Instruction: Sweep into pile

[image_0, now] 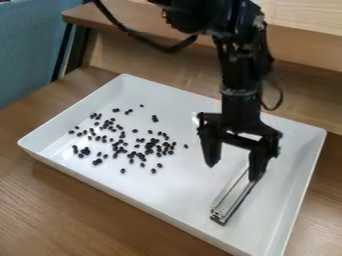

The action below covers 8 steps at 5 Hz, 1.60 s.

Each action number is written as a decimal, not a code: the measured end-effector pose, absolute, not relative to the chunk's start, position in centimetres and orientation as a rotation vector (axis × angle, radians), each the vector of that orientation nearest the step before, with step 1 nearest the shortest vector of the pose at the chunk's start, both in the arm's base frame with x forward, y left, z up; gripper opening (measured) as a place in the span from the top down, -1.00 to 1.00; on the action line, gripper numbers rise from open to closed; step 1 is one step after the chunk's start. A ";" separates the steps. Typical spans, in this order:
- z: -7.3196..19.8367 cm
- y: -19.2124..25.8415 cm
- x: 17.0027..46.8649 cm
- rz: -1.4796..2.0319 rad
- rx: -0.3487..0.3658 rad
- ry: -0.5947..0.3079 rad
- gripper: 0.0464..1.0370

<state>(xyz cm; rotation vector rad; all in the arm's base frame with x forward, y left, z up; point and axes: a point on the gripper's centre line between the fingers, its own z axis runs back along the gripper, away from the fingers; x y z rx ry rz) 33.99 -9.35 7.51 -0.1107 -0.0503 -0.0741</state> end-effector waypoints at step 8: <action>2.8 -9.6 35.1 -0.129 -0.031 -0.052 0.28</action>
